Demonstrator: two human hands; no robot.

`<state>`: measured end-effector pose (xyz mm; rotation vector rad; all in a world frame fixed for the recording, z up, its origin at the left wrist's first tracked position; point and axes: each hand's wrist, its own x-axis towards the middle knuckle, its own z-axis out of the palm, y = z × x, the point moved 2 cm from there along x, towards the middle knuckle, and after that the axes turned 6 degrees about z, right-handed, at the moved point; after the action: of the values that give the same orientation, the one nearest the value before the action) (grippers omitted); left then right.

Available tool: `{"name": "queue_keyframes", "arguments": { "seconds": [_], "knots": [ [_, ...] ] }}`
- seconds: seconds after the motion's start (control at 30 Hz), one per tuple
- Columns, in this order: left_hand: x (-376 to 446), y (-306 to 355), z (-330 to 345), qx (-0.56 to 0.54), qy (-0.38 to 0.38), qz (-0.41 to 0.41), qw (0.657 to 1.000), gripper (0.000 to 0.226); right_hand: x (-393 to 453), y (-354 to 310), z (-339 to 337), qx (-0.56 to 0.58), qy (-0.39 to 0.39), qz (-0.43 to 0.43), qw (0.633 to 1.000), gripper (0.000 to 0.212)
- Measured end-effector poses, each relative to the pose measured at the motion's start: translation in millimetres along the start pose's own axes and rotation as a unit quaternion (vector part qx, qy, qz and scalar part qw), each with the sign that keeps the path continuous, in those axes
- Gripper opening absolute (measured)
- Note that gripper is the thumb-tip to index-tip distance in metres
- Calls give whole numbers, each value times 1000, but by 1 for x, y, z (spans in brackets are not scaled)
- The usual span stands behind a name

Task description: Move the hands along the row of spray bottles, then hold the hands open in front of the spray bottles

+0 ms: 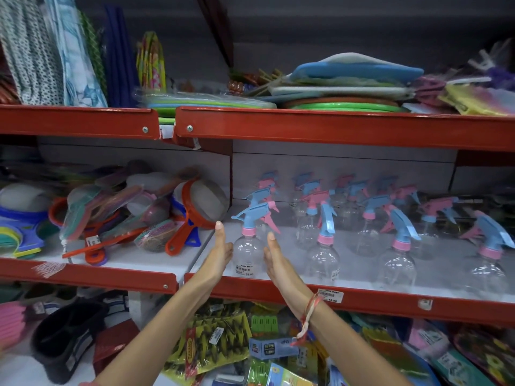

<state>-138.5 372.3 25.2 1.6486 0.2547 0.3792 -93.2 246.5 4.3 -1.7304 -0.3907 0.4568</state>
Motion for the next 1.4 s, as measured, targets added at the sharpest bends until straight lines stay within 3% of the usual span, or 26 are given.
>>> {"name": "queue_keyframes", "arguments": {
  "seconds": [0.13,0.17,0.33,0.4,0.5,0.6,0.73,0.83,1.03,1.23,1.4],
  "knots": [
    [-7,-7,-2,11,62,22,998,121,-7,5,-9,-10,0,-21,1000,91],
    [-10,-9,-3,20,92,44,995,118,-11,7,-14,-17,8,-32,999,90],
    [-23,-10,9,14,196,163,967,56,-38,9,-52,67,67,-133,987,61],
    [-30,-4,25,22,177,178,968,46,-47,10,-75,109,129,-159,973,56],
    [-37,-1,56,20,79,158,984,44,-55,14,-108,145,219,-179,948,53],
    [-36,-1,83,17,6,117,993,47,-46,17,-134,125,244,-159,948,46],
    [-39,1,109,28,-27,52,998,75,-21,23,-152,48,177,-98,978,56],
    [-47,2,120,40,-45,17,998,95,-10,18,-153,57,99,-59,992,70],
    [-63,7,137,23,-73,10,997,95,-6,13,-145,43,-38,-8,998,79],
    [-64,10,143,14,-82,7,997,97,-16,18,-150,28,-35,-6,999,83],
    [-47,10,141,26,-83,6,996,114,-30,19,-152,39,-26,-5,999,82]
  ]
}}
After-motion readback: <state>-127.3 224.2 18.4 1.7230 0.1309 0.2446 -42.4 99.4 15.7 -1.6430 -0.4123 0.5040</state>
